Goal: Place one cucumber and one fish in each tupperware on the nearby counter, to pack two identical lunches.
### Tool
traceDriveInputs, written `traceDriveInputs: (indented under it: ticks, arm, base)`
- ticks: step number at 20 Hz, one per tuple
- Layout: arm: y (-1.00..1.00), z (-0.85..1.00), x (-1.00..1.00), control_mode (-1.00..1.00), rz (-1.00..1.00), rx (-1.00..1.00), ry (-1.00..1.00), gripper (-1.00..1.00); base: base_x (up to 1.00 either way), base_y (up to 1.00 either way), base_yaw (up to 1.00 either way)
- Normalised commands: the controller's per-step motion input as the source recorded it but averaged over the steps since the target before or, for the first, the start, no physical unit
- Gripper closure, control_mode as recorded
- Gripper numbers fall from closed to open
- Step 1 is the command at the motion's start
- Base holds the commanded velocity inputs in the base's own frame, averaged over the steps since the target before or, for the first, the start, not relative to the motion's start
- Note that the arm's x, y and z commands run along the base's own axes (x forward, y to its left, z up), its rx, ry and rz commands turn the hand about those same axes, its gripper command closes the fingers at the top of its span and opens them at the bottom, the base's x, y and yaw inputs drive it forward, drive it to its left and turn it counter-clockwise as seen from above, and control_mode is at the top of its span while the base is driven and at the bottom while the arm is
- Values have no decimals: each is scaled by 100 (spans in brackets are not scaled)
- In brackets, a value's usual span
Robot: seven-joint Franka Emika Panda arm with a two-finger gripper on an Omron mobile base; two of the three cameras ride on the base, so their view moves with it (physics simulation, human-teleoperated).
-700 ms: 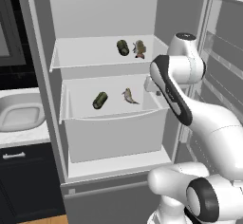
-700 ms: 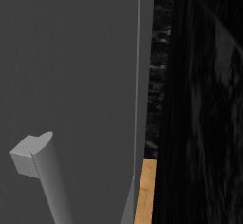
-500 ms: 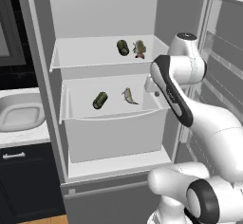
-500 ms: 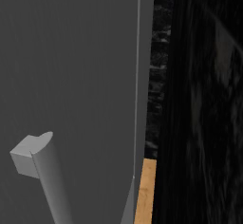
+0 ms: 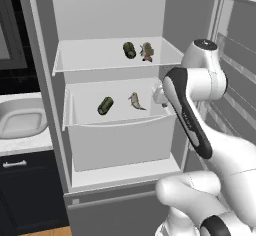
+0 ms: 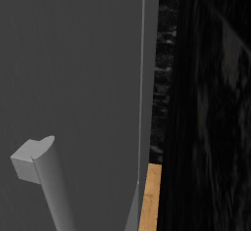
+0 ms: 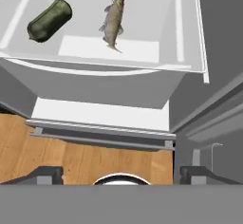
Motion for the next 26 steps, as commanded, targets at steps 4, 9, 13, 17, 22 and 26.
traceDriveInputs:
  ticks: [4, 9, 13, 17, 22, 26]
  arm:
    - [4, 49, -33, -100, 2, 0, -25, -100]
    - [0, 64, -17, -100, 1, 0, -32, -100]
    - [7, 78, 0, -100, 1, 0, -13, -100]
    - [0, 78, 0, -100, 0, 0, -25, -100]
    - [0, 66, 2, -100, 0, 0, -3, -100]
    - [0, 17, 33, -100, 0, 0, 0, -100]
  base:
    - [0, 0, 0]
    - [0, 0, 0]
    - [0, 0, 0]
    - [0, 0, 0]
    - [0, 0, 0]
    - [0, 0, 0]
